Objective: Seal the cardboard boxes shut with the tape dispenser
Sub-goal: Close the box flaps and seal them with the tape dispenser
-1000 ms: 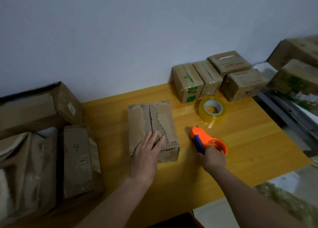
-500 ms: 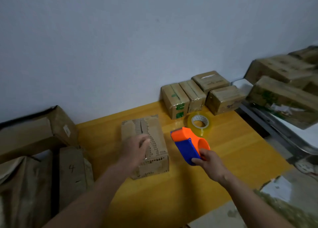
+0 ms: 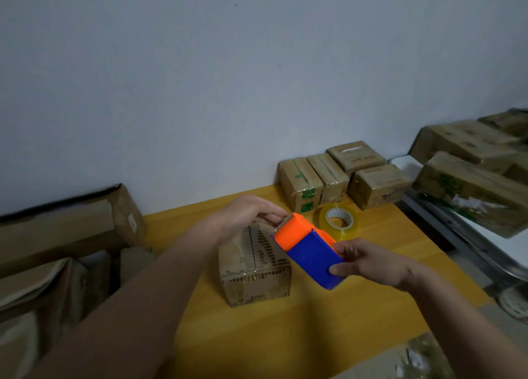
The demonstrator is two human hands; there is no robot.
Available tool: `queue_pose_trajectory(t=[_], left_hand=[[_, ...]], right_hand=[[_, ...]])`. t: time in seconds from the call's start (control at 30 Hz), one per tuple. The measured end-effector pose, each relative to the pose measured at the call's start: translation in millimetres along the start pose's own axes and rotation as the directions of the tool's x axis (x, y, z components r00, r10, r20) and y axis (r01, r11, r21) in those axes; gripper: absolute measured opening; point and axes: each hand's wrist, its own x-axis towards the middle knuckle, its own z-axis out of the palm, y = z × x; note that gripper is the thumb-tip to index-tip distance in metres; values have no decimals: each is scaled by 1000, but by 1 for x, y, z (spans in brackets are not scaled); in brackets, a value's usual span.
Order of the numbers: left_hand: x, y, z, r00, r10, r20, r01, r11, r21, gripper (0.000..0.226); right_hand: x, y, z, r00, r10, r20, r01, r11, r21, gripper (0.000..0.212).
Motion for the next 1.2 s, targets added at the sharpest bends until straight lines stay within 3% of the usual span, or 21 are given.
queue_pose_trajectory(t=[0.1,0.23,0.33,0.47,0.63,0.8,0.9,1.0,1.1,1.2], left_hand=[[-7,-2,-3,996,-88,-20,85,988,-131,25],[-16,-7,-6,984,-178,6,169,923,-345,18],[-28,-15,-5,971,-236,-32,203,890,-409,9],[-37,-28,5,921,-285,-267,164,903,-397,13],[-56,-54,-8,805,-302,-510,95,915,-392,7],[-70,-85,-6,719,-269,-641,62,943,-327,9],[-69,-110,11,616,-311,-724,80,939,-335,12],[-67,-129,22,552,-315,-772,120,946,-300,15],[-64,-140,35,494,-346,-798,108,935,-338,19],[-63,-144,40,452,-314,-835,90,947,-308,21]], right_hand=[[1,-12,1,998,40,47,-41,999,16,17],[8,-23,14,998,43,-48,-42,999,12,45],[13,-28,23,998,6,-69,-4,1000,26,33],[21,-36,30,999,18,-38,-18,1000,-3,38],[14,-37,19,990,138,24,-131,974,-183,46],[18,-31,18,973,230,-4,-220,928,-302,57],[29,-29,28,960,246,-134,-280,878,-389,71],[41,-28,34,956,171,-238,-278,784,-554,83],[51,-26,39,944,55,-325,-285,634,-719,73],[60,-26,42,925,-44,-377,-288,566,-773,63]])
